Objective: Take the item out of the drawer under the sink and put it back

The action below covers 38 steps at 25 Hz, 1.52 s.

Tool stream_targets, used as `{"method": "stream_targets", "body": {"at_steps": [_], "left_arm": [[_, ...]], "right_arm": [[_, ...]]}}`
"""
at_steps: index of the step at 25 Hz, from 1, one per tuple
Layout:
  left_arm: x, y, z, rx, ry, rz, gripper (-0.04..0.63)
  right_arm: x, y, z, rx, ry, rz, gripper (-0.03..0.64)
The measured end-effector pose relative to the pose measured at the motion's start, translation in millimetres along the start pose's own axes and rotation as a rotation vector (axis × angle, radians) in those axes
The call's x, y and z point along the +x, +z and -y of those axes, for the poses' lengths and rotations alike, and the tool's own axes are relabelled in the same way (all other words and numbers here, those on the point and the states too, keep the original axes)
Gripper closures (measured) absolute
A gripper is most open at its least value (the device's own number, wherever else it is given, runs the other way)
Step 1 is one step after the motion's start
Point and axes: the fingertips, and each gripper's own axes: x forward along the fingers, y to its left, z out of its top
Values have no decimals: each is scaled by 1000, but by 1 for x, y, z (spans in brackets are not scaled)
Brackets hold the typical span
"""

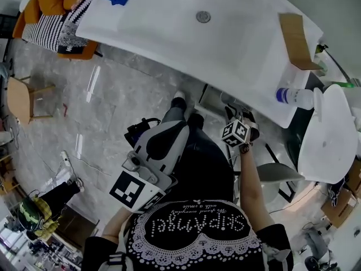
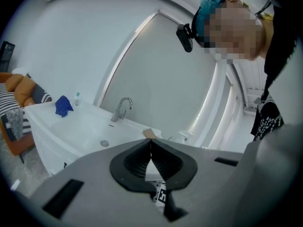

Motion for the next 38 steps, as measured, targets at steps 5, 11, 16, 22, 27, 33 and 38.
{"method": "stream_targets", "body": {"at_steps": [5,11,16,22,27,33,38], "left_arm": [[-4,-1,-5,-2,22,-3,591],[-6,-2,-7,-4,33,-13,591],[-6,-3,-10,-11,55,-16,591],[-10,-6,-19,-21,83,-24,591],[-14,-5,-26,-33,110,-30,591],[-15,-7,-30,-40,124,-36,591],[-18,-9,-38,-51,148,-44,591]], "right_arm": [[17,-9,-8,16,40,-33,554],[31,-16,-11,40,66,-56,554],[40,-20,-17,-90,81,-90,554],[53,-21,-20,-120,96,-109,554],[59,-24,-18,-107,96,-128,554],[69,-27,-19,-98,108,-146,554],[79,-31,-19,-108,125,-176,555]]}}
